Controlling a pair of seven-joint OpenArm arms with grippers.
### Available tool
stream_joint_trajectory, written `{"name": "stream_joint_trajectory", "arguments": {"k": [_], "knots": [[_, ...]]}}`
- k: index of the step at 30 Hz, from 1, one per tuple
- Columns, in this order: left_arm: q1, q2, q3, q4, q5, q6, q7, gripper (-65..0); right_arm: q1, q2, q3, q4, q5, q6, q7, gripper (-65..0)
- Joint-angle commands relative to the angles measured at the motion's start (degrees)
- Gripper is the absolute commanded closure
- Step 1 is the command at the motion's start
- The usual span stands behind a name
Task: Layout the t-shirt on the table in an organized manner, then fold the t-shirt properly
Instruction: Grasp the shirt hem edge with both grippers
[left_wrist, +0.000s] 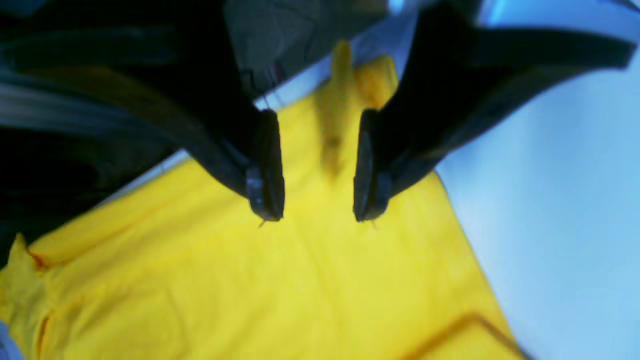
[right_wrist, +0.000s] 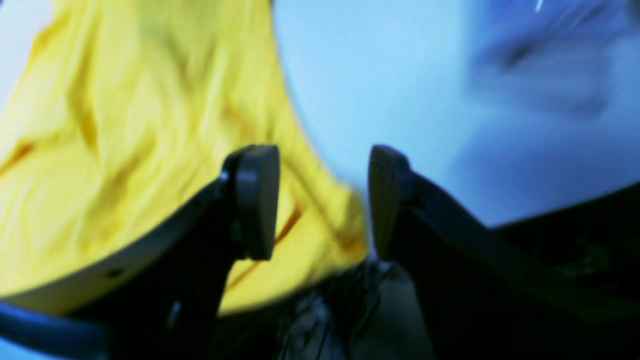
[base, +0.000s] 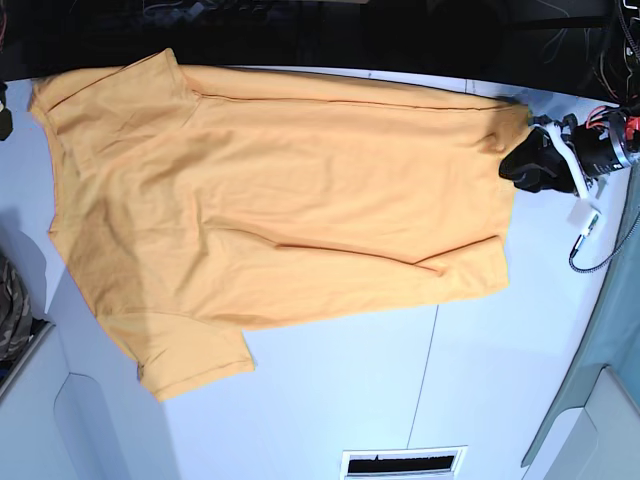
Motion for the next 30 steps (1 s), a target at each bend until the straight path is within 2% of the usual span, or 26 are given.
{"name": "stream_joint_trajectory", "arguments": {"k": [1, 6, 9, 10, 13, 15, 18, 20, 23, 30], "knots": [[-0.98, -1.27, -0.52, 1.20, -0.94, -0.52, -1.29, -26.6, 1.81, 1.66, 0.22, 0.96, 0.85, 0.37, 1.86, -28.9], [-3.85, -1.38, -0.50, 0.37, 1.53, -0.52, -2.82, -26.7, 9.60, 4.11, -3.02, 0.04, -2.19, -0.83, 4.81, -28.9], [-5.97, -1.38, -0.28, -2.49, 4.20, -0.52, -6.38, -27.2, 15.78, 4.94, -8.09, -2.71, -7.37, -1.60, 7.30, -28.9], [-7.06, -1.38, -0.04, -3.91, 4.37, -0.52, -6.75, -29.5, 18.03, 5.20, -10.23, -4.35, -9.03, -1.73, 8.20, -28.9], [-10.93, -1.38, 1.86, -8.33, 4.22, -0.52, -6.78, -34.7, 25.62, 6.23, -17.05, -11.76, -14.32, -3.98, 12.07, -28.9], [-13.99, -1.38, 4.50, -11.21, 4.70, -0.52, -6.78, -34.7, 31.21, 6.73, -21.16, -18.27, -18.91, -5.88, 15.52, -28.9], [-18.38, -1.38, 9.46, -15.63, 8.57, -0.52, -8.66, -34.7, 38.66, 7.17, -26.23, -29.07, -24.59, -7.56, 20.90, -28.9], [-21.33, -1.38, 12.17, -18.99, 11.72, 1.55, -11.37, -34.7, 42.60, 7.17, -28.96, -36.22, -27.67, -7.52, 23.61, -28.9], [-25.97, -1.14, 13.81, -25.27, 14.25, 3.10, -14.75, -34.8, 45.79, 7.17, -32.39, -45.29, -31.23, -7.54, 27.56, -28.9], [-38.62, 1.25, 13.86, -43.01, 15.74, 3.02, -18.82, -34.8, 45.99, 6.93, -34.36, -54.51, -31.39, -7.06, 30.56, -29.2]]}}
